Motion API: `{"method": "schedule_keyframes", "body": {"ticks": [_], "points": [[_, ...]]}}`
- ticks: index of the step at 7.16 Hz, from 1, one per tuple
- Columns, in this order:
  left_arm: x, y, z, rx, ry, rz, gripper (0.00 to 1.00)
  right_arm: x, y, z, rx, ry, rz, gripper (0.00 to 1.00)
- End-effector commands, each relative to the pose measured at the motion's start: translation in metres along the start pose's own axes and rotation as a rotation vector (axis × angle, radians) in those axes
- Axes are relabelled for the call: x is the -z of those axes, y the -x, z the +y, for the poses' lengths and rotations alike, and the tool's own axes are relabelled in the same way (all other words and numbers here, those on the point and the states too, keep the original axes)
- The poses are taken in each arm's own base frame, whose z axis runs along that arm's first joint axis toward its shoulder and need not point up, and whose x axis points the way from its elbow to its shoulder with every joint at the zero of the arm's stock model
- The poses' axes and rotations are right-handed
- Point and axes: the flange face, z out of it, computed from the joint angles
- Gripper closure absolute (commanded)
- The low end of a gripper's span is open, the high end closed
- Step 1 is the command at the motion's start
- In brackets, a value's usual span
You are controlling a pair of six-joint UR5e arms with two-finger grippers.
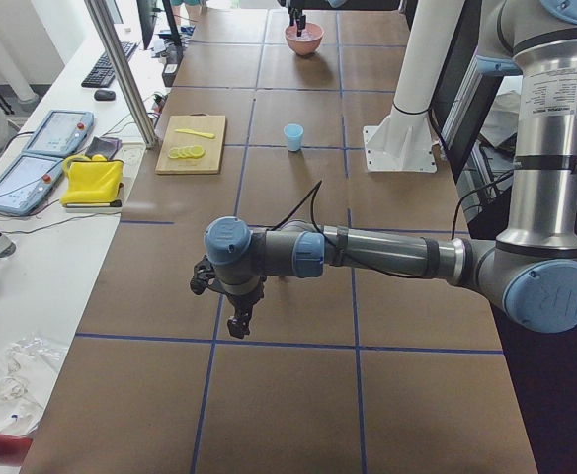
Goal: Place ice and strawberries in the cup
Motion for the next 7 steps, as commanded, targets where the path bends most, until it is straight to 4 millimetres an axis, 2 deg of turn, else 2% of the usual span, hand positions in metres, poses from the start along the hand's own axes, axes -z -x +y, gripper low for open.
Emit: {"method": "schedule_keyframes", "body": {"ticks": [1,2,4,7], "points": [[0.000,-0.001,0.000,0.000,0.000,0.000,0.00,-0.038,-0.061,0.041,0.025,-0.032,-0.036,0.03],[0.000,0.000,0.001,0.001,0.001,0.000,0.00,-0.048,-0.076,0.050,0.026,-0.031,-0.031,0.05],[0.000,0.000,0.001,0.001,0.001,0.000,0.00,-0.048,-0.082,0.058,0.014,-0.028,-0.020,0.07],[0.000,0.000,0.001,0.000,0.001,0.000,0.00,-0.049,-0.090,0.086,-0.001,-0.001,-0.006,0.11]]}}
